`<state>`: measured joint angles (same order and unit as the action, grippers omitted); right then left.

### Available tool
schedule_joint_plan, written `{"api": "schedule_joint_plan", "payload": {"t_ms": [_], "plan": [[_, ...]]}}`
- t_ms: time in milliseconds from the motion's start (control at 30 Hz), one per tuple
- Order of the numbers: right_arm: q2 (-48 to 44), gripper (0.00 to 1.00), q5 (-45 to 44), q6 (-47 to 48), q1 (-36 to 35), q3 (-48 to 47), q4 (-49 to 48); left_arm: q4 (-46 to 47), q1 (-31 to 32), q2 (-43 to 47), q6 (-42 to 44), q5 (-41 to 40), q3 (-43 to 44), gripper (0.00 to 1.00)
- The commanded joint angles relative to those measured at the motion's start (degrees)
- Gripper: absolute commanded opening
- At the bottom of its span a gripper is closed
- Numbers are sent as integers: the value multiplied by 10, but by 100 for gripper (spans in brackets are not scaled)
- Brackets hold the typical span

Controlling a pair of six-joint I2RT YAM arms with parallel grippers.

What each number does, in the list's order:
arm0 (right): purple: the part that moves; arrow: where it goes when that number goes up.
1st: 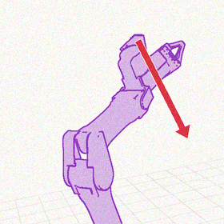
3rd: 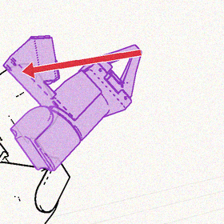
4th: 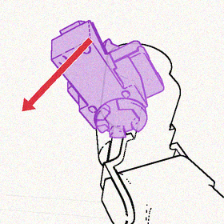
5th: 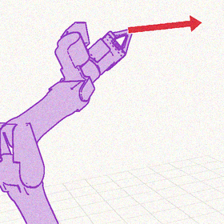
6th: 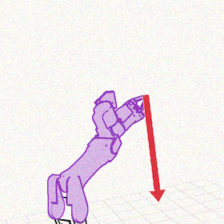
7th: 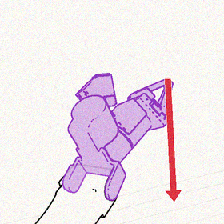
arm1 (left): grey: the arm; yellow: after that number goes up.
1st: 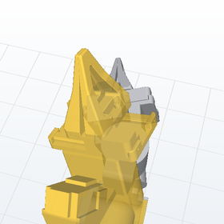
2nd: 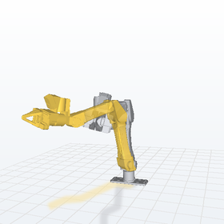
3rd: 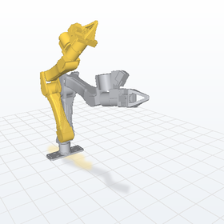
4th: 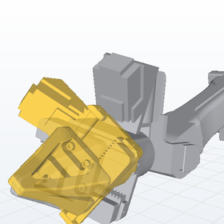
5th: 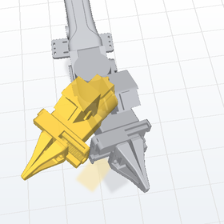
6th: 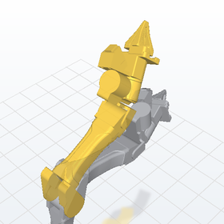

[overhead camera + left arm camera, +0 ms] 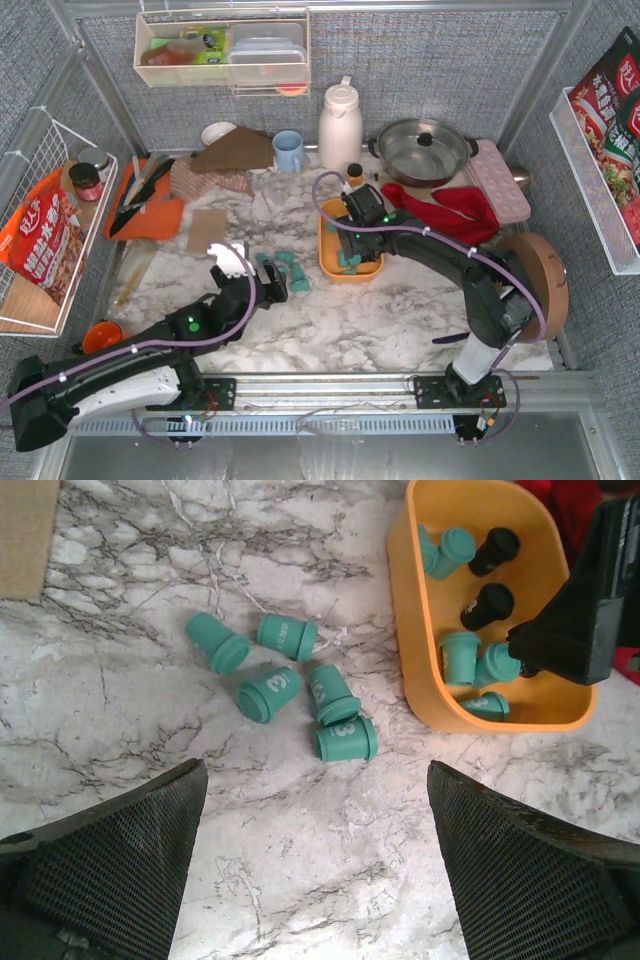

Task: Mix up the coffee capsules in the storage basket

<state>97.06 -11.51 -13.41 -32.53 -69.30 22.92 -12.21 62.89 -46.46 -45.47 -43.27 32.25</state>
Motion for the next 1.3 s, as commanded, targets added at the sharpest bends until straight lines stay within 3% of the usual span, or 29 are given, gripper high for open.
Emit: {"api": "schedule_joint_plan", "payload": {"t_ms": [0,100,133,300,467,733,900,1267], "plan": [[-17,75,-8,-6,0,-8,14,-12,-1,-38,-18,10,14,99],[-43,96,-27,-14,2,-8,30,-14,-1,-83,-26,13,32,99],[-57,99,-35,-22,4,-3,31,-20,-1,-100,-37,10,39,99],[-134,99,-65,-62,19,14,49,-71,-8,-207,-101,14,99,99],[-240,99,-68,-136,67,77,37,-126,-12,-342,-112,29,183,99],[-344,99,-79,-89,89,118,45,-128,-31,-492,-162,66,239,99],[-391,99,-51,-81,89,159,41,-80,-32,-516,-141,75,239,96],[-424,88,1,-73,89,175,45,36,-51,-506,-85,102,170,75]]}}
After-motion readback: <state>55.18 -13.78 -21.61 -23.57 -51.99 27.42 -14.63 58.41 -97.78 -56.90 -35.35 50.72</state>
